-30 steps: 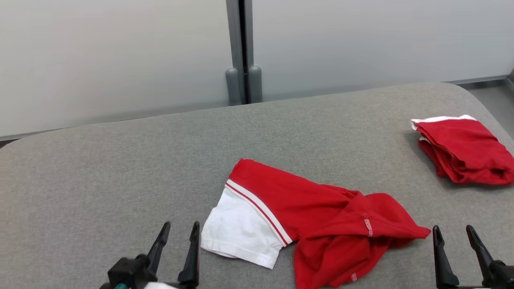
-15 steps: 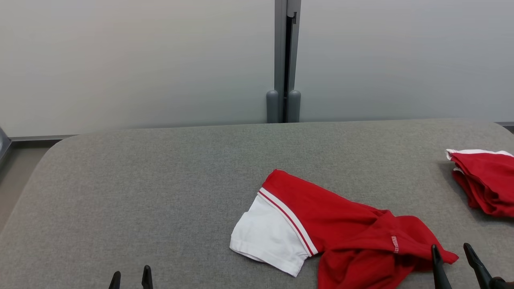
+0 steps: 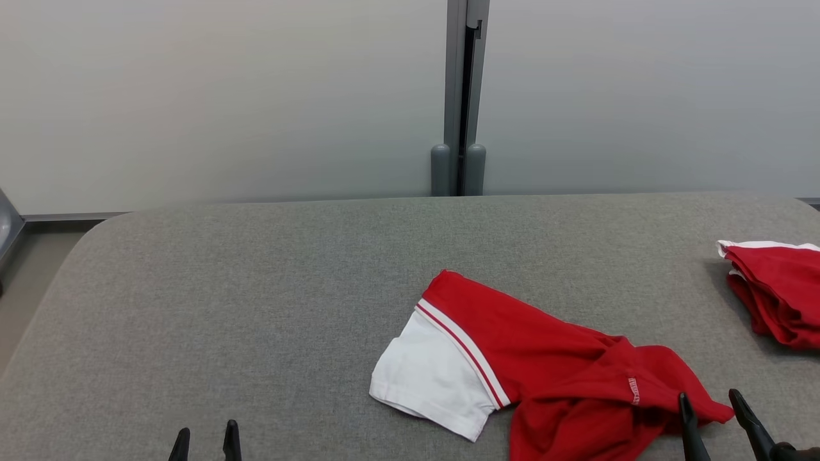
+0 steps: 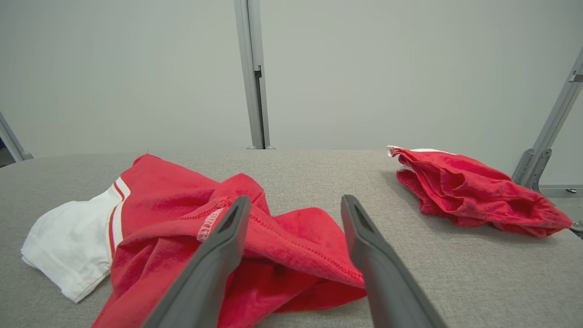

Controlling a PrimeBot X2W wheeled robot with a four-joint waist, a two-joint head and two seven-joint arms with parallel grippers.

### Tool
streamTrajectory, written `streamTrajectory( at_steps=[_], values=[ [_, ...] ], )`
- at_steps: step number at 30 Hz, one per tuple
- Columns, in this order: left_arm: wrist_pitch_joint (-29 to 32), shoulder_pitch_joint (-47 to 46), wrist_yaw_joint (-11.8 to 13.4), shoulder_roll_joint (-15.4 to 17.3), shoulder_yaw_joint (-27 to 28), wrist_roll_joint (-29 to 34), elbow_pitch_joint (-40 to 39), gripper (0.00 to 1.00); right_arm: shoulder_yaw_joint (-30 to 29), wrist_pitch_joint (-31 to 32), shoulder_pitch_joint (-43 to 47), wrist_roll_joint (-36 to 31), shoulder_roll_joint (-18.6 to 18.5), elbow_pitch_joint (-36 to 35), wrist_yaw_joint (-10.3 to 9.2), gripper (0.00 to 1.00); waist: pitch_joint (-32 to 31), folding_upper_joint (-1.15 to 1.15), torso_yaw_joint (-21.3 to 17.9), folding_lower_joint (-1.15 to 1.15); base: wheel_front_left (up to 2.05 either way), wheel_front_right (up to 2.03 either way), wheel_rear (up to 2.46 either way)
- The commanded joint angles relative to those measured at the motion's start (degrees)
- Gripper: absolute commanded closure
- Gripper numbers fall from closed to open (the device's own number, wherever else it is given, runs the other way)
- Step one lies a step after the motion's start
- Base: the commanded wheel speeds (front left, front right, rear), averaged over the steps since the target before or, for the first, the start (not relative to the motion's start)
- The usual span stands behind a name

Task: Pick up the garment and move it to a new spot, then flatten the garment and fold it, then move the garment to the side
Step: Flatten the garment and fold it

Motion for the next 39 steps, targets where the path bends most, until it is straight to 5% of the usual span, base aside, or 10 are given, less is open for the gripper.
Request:
streamTrajectory(
  at_steps=[1,10,16,27,30,34,39],
  values=[
    [-0.3,-1.3,-0.6,0.1,-0.2,0.5,0.0,0.0,-0.1,-0.3,-0.4,-0.3,-0.3,0.1,-0.01,0.0,0.2,0.0,-0.4,0.0,0.0,0.0,0.0],
    [2.2,-11.5,-3.1,0.1,-8.6,-0.3,3.5,0.0,1.2,-0.3,-2.8,-1.1,-0.3,-0.5,-0.01,0.0,3.1,0.0,-2.8,0.0,0.0,0.0,0.0],
    [15.1,-22.9,-3.9,0.1,-14.9,-4.3,11.6,0.0,3.4,-0.3,-6.3,-1.6,-0.5,-0.8,-0.01,0.0,7.5,0.0,-6.7,0.0,0.0,0.0,0.0],
    [24.1,-30.3,-3.0,0.9,-14.4,-9.8,29.8,0.0,4.1,-0.3,-9.3,-0.8,-0.3,0.1,-0.01,0.0,12.0,0.0,-13.2,0.0,0.0,0.0,0.0],
    [24.3,-29.9,-4.6,0.4,-14.7,-12.4,30.9,1.0,3.8,-0.3,-8.8,-0.7,-0.3,0.2,-0.01,0.0,11.5,0.0,-13.5,0.0,0.0,0.0,0.0],
    [22.3,-29.3,-5.7,0.4,-13.2,-19.2,25.3,1.0,3.2,-0.3,-7.9,-0.7,-0.3,0.5,-0.01,0.0,10.1,0.0,-13.1,0.0,0.0,0.0,0.0],
    [20.6,-30.1,-5.8,2.0,-11.0,-23.8,9.0,1.0,2.5,-0.3,-6.7,-1.1,-0.3,0.1,-0.01,0.0,8.1,0.0,-10.6,0.0,0.0,0.0,0.0]
  ],
)
